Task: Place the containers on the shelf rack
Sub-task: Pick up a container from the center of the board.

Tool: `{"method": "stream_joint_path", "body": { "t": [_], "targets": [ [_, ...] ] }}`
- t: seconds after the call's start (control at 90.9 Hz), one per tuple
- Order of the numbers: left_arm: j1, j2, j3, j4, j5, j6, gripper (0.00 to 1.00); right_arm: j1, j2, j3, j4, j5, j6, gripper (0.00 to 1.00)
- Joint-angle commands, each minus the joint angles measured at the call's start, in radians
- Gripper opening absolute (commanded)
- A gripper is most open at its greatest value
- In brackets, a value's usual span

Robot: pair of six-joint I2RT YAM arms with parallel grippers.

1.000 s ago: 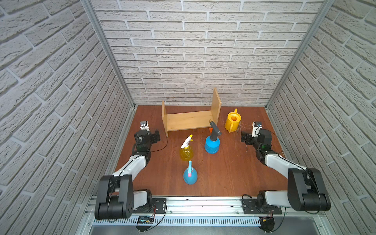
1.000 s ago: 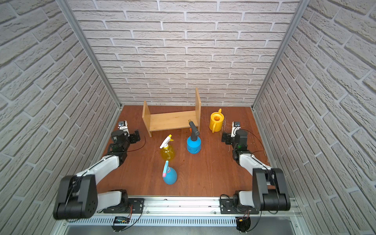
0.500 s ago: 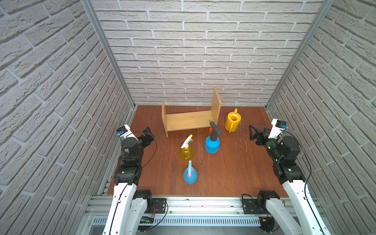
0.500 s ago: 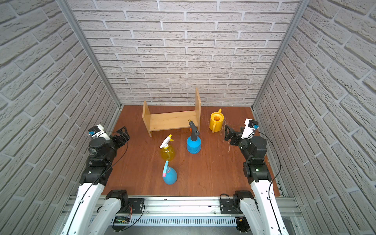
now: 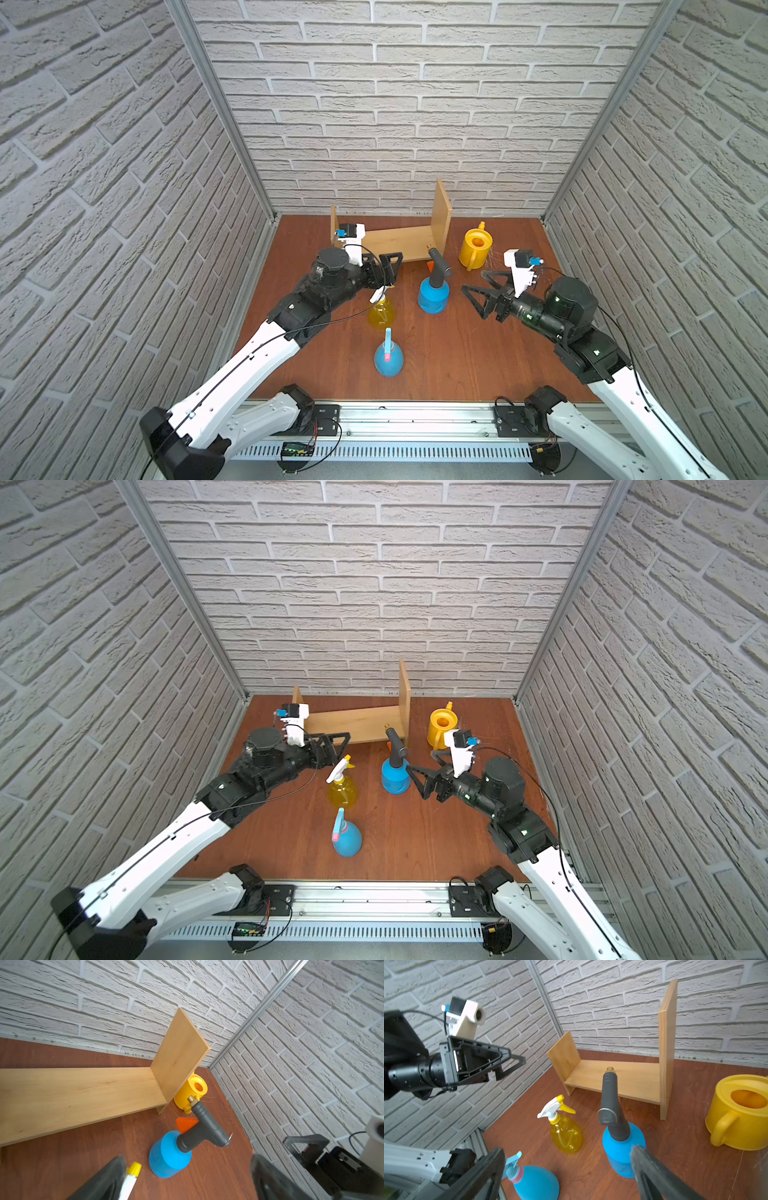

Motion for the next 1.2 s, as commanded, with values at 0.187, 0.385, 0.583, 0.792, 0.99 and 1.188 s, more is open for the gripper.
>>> {"method": "stream_joint_path", "body": {
  "t": [0.187,0.385,0.583,0.792,0.99,1.188],
  "targets": [
    [-0.006,0.078,0.034,0.073,-0.077,-0.048,0.98,0.119,0.198,0.037,-0.020,0.250,-0.086,0.99],
    [-0.004,0.061,0.020,0.071,-0.093,-0.047,0.98,0.167,0.354,0.100,0.035,0.514,-0.026,0.93],
    [0.002,0.038,0.016,0.046,-0.104,-0.022,0.98,0.165,0.478,0.153,0.101,0.471,-0.048,0.73],
    [0.008,0.016,0.019,0.022,-0.104,0.023,0.98,0.165,0.534,0.186,0.110,0.423,-0.044,0.43],
    [0.011,-0.005,0.038,-0.003,-0.095,0.094,0.98,0.166,0.522,0.184,0.091,0.433,-0.103,0.23],
    [0.010,-0.014,0.059,-0.005,0.041,0.256,0.98,0.163,0.476,0.226,0.006,0.385,-0.237,0.12]
  ]
}}
